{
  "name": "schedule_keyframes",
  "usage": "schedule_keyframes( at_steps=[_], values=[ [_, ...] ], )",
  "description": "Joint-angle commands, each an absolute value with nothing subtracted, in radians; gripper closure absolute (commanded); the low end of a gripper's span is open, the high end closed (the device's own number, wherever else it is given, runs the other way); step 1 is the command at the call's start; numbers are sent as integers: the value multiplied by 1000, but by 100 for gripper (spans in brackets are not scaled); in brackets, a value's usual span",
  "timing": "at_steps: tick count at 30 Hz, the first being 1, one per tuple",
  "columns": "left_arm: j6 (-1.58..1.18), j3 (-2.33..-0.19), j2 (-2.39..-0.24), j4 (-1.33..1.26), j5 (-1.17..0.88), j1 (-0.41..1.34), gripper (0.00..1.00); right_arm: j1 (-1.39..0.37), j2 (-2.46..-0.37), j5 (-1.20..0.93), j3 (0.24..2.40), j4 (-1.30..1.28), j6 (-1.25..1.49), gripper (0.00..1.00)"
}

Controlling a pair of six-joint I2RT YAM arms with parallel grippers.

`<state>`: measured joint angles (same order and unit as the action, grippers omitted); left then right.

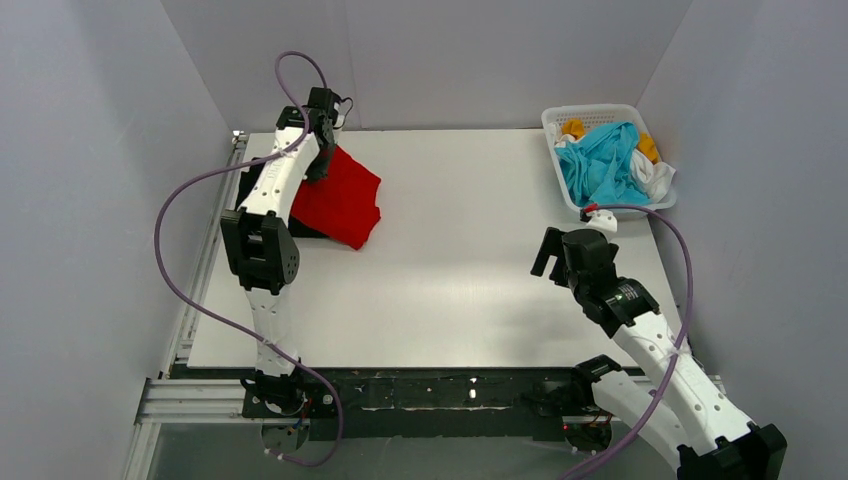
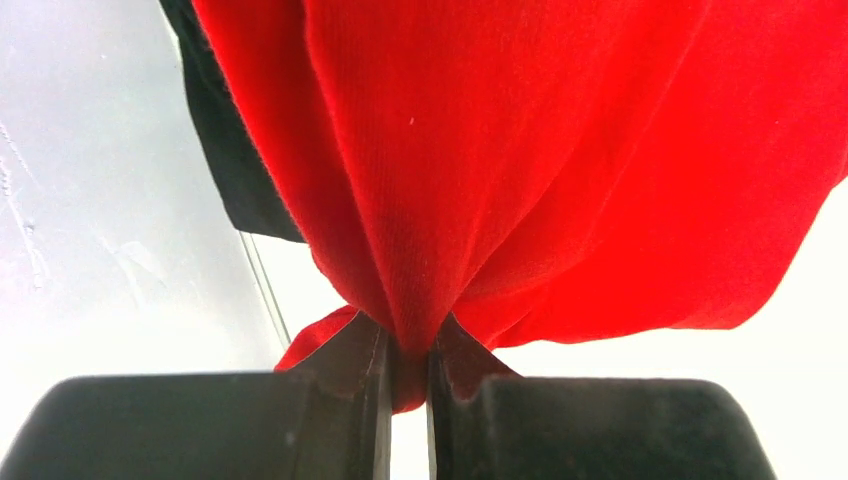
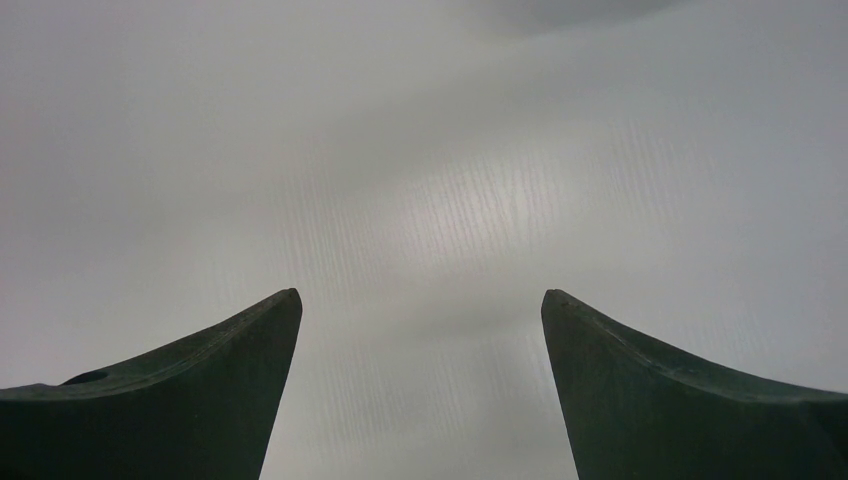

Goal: Fold and stack the t-shirts
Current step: Put the neatly folded tshirt into the corner of the board with the left arm

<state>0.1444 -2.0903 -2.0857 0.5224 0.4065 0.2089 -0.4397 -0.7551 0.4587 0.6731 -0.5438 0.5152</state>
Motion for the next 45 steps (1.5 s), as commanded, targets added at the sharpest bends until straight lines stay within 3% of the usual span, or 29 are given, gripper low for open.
schedule_keyframes(
  at_steps=[1, 21, 32, 39, 40, 43, 45],
  values=[
    [193, -2156, -2072, 665, 457, 188, 100, -437, -772, 495, 718, -510, 490, 2],
    [121, -2360, -2029, 716, 392, 148, 100, -436, -775, 501, 709, -505, 482, 2],
    [120, -2168, -2007, 610, 188, 17, 100, -436, -790, 514, 718, -540, 504, 2],
    [57, -2168, -2110, 548, 13, -144, 100, -436, -828, 501, 752, -607, 559, 3],
    [58, -2165, -2123, 537, -13, -162, 96, -436, -834, 501, 760, -619, 566, 3],
    [54, -2155, -2166, 500, -76, -207, 62, -436, -852, 497, 780, -639, 579, 4],
    [47, -2154, -2197, 471, -104, -239, 57, -436, -870, 494, 800, -658, 579, 4]
  ],
)
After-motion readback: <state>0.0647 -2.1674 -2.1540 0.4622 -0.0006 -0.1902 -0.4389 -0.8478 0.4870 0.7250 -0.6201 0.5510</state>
